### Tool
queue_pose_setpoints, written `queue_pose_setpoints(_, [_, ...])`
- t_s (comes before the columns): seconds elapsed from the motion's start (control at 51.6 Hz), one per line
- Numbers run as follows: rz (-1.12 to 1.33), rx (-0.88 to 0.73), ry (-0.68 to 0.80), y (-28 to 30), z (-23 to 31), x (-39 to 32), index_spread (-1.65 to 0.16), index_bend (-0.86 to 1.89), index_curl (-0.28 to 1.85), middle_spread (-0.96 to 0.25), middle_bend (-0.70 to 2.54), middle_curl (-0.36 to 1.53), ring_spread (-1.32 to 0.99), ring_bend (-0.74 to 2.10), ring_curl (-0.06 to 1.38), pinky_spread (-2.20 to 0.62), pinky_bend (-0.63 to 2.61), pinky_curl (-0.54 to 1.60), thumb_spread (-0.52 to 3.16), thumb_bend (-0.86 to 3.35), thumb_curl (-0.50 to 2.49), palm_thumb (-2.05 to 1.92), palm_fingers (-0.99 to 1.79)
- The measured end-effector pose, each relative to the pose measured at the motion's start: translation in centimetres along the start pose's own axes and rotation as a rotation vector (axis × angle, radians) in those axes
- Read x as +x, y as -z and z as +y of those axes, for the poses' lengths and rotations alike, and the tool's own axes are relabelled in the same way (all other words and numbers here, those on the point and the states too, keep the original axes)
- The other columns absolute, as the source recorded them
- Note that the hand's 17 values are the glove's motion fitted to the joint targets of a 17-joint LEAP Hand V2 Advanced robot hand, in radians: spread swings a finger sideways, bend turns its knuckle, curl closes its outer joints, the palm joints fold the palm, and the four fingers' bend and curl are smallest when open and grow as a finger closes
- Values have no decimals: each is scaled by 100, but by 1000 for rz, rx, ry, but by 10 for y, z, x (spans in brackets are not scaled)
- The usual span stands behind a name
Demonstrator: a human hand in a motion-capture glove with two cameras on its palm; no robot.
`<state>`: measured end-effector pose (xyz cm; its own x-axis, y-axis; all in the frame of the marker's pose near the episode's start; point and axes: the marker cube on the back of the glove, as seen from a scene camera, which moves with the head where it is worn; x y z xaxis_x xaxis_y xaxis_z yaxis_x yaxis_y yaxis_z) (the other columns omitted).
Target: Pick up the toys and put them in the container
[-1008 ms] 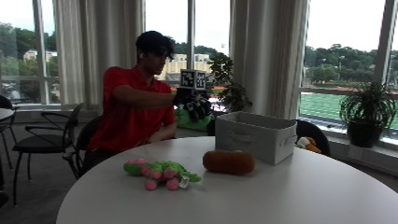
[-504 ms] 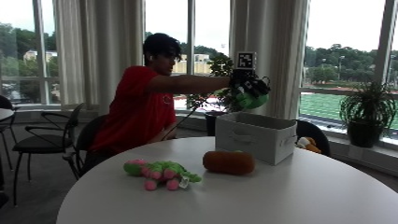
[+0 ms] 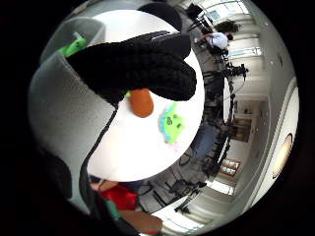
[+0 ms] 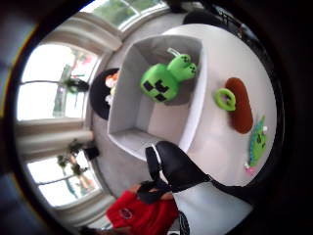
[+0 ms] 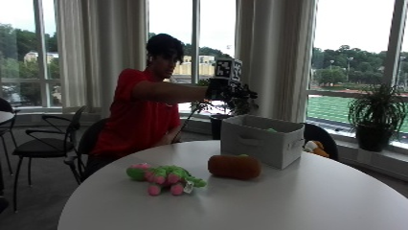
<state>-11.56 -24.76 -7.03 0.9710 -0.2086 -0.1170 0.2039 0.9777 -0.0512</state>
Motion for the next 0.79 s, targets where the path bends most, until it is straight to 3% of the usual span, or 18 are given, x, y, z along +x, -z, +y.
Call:
queue_pose_setpoints(0.058, [2, -26, -120, -13, 16, 37, -35, 8, 29, -6, 14, 37, 3, 18, 25, 10, 135, 39, 107, -4, 46, 6, -25])
queue_pose_setpoints(0.213, [-40, -90, -283, -57, 63, 153, -35, 8, 24, -4, 14, 34, 5, 16, 24, 12, 131, 37, 106, -3, 42, 4, -27])
queue_pose_setpoints(0.349, [-11, -80, -385, -98, 96, 208, -35, 8, 21, -3, 13, 31, 6, 15, 23, 14, 129, 36, 106, -3, 39, 3, -28])
queue_pose_setpoints(0.465, [-22, -106, -466, -131, 107, 246, -34, 8, 19, -3, 12, 29, 6, 16, 23, 14, 129, 35, 103, -4, 37, -1, -29])
queue_pose_setpoints(0.795, [-31, -281, -511, -209, 118, 272, -36, 4, 13, -4, 11, 24, 5, 20, 23, 12, 141, 37, 102, -2, 35, 1, -25])
